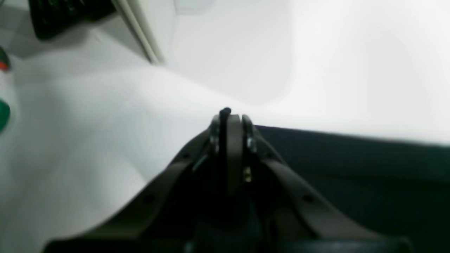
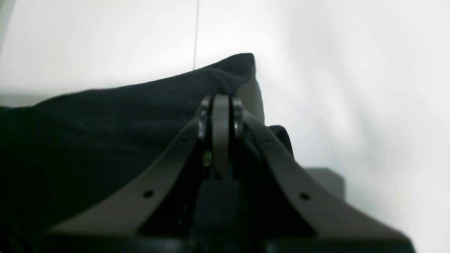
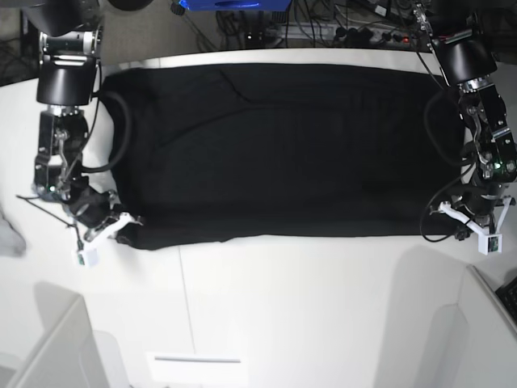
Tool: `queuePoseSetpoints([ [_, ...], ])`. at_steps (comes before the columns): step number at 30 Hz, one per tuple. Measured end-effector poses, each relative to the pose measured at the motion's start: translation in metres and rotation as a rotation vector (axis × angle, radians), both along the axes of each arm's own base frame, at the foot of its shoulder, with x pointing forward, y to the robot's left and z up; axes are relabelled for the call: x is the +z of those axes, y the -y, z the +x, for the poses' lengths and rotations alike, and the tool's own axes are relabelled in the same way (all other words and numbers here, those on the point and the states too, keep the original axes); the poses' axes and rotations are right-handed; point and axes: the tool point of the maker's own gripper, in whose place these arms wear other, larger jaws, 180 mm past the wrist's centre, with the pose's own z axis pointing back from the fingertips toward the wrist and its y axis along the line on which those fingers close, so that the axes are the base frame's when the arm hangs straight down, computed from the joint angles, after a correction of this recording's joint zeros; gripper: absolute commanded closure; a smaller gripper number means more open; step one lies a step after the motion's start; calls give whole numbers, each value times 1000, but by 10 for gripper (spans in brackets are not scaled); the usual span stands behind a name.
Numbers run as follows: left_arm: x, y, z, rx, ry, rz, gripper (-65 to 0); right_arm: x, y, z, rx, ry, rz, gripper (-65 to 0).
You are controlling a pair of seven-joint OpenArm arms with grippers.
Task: Fold the T-shirt properly
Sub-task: 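Lift the hem with both grippers and fold it toward the collar, then lay the hem over the collar edge with both grippers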
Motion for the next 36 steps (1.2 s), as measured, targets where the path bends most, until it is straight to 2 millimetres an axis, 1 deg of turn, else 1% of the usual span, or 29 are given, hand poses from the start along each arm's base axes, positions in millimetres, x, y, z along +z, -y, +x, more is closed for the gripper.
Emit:
queuePoseSetpoints([
  [4,6,2,-8,-12,5,28,0,5,3,-10,1,-2,-10,0],
  [7,11,9,-11,-34,13,41,0,7,4,-18,5,-6,-18,0],
  [9,8,10,-15,-33,7,37,0,10,7,-23,2,-4,-23,0],
  [12,-3,12,-26,-30,-32,35,0,15,10,-32,-1,1,-35,0],
  [15,0,18,-33,-46,-28,46,0,15,12,-41,-4,3,-44,0],
  [17,6,21,-33,-57,-12,59,0,13,10,-47,0,-1,-46,0],
  [19,9,24,-35,-66,-1,63,0,12,10,-54,5,-4,-53,0],
  [24,2,27,-48,-75,-34,73,0,13,3,-71,27,0,-69,0],
  [28,3,31,-55,-89,-39,86,0,13,1,-80,37,-2,-74,0],
  [32,-2,33,-63,-95,-57,89,0,12,-2,-92,47,-9,-83,0],
  [34,-4,33,-65,-96,-63,89,0,13,2,-97,34,-8,-83,0],
  [36,-2,31,-65,-90,-56,87,0,17,11,-105,21,-28,-104,0],
])
